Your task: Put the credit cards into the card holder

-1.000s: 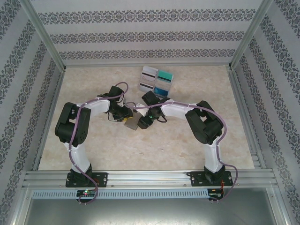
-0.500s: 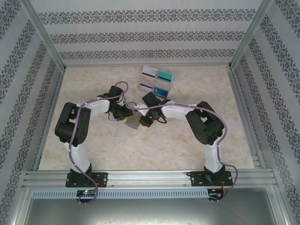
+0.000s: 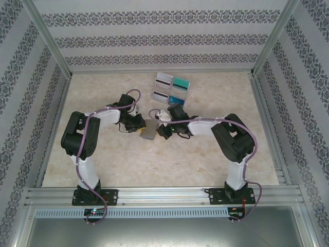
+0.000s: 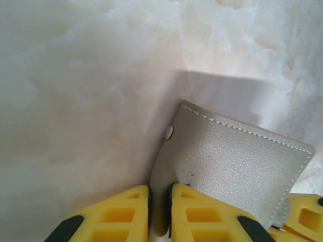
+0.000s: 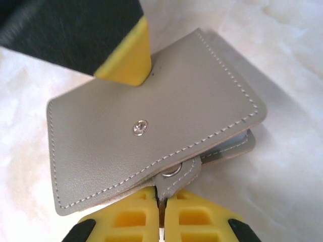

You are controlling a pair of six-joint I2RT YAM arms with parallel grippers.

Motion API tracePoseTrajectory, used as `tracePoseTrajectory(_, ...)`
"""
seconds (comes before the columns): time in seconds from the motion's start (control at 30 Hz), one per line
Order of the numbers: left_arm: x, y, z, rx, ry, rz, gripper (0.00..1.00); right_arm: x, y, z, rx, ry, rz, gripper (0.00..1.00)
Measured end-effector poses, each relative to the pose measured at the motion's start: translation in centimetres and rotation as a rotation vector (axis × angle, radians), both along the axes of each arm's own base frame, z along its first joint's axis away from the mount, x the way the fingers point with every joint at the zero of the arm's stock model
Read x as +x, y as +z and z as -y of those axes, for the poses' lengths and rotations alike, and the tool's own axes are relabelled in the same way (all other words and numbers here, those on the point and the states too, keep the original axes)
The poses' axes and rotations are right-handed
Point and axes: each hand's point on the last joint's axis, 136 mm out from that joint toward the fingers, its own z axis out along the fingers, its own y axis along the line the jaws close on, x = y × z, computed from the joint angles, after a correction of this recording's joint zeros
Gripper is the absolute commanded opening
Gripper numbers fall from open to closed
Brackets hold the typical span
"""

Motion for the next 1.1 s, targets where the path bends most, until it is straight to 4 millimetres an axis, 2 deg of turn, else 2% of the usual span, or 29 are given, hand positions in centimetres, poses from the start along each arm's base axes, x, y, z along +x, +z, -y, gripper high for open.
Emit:
tracePoseTrajectory(0.5,0.5,0.1,-0.1,-0.019,0.008,0.011,0.14,1.8,3.1,-0.2,0.311,-0.149,-0.065,0.03)
tracePoseTrajectory(0.67,0.4,-0.5,-0.4,-0.005,0.015,0.012,0.14,2.7,5.1,-0.7,0.409,-0.181,-0.037,0.04)
tracePoseTrajectory(0.8,0.4,-0.6,-0.5,-0.011,0.018,0.008,0.14,3.4,6.7,-1.1,0.471,-0.191,-0.005,0.09)
tracePoseTrajectory(0.9,0.4,-0.6,-0.5,-0.011,0.018,0.008,0.14,3.5,6.5,-1.2,0.471,-0.19,-0.005,0.09)
tracePoseTrajectory(1.1,0.4,-0.6,-0.5,-0.011,0.018,0.008,0.14,3.8,4.2,-0.3,0.437,-0.212,-0.05,0.1)
